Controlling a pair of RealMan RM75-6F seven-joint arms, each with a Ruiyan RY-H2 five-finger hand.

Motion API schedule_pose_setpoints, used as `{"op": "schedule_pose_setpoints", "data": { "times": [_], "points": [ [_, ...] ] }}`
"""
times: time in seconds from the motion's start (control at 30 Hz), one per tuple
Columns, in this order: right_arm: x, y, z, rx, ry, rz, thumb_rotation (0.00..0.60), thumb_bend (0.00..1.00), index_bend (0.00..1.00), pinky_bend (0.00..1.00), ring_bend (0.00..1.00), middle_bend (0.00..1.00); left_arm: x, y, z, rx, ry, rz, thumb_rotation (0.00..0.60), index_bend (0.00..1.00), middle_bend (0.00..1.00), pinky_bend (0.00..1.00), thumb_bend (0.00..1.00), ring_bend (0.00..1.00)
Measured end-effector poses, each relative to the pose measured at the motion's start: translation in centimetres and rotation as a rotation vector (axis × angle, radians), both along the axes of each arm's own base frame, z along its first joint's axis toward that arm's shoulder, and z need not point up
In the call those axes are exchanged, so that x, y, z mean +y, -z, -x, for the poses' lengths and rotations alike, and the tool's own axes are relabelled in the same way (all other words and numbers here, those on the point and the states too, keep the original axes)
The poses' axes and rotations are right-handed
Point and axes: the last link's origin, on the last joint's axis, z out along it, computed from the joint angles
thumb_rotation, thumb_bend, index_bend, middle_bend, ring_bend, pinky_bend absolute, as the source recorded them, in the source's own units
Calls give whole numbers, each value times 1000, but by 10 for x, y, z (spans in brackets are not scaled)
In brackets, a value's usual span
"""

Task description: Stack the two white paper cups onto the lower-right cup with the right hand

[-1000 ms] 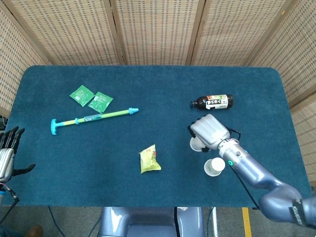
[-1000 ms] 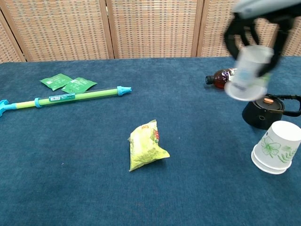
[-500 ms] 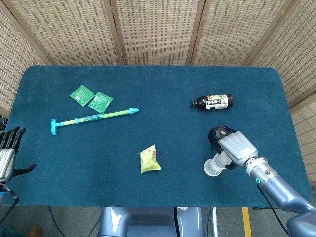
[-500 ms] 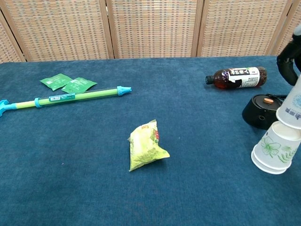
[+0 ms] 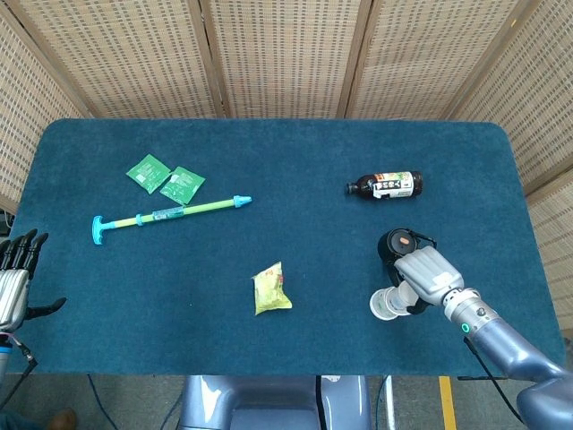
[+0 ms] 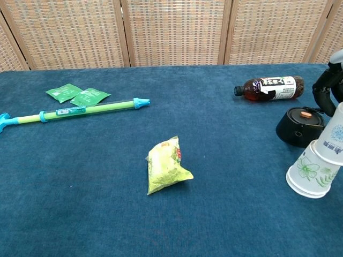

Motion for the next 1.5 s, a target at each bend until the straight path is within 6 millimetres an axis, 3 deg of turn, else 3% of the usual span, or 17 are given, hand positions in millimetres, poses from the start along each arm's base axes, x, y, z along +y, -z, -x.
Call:
{"op": "schedule_pose_setpoints", "data": {
  "times": [0.37,0.43,0.5,0.57,0.67,0.93,1.07,1.27,1.37,1.5],
  "points": [
    [-1,2,-4,-30,-28,7,600,464,538,499,485,528,0,1,0,5,-1,2,600,0,0,0,0,0],
    [-1,3,-3,-30,-27,2,600,290,425,483,417,438,-1,1,0,5,0,2,600,0,0,0,0,0],
    [0,4,-2,-25,-19,-11,600,38,142,354,215,191,-1,1,0,6,-1,1,600,0,0,0,0,0],
    [1,5,0,-19,-4,-30,600,0,6,193,46,24,0,1,0,6,-1,2,600,0,0,0,0,0],
    [3,7,1,-21,30,-66,600,0,0,90,0,0,0,1,0,6,-1,2,600,0,0,0,0,0],
    [5,-2,-1,-34,8,-47,600,0,0,32,0,0,0,2,0,7,-4,6,600,0,0,0,0,0],
    [5,-12,7,-25,-23,28,600,0,0,0,0,0,-2,2,-1,7,3,-1,600,0,0,0,0,0],
    [2,-26,40,-8,-115,233,600,0,0,0,0,0,-5,1,-5,13,24,-13,600,0,0,0,0,0],
    [4,-29,65,-13,-140,339,600,0,0,0,0,0,-8,1,-7,11,40,-13,600,0,0,0,0,0],
    [22,-24,105,-47,-110,449,600,0,0,0,0,0,-13,2,-12,7,75,-7,600,0,0,0,0,0]
  ]
}}
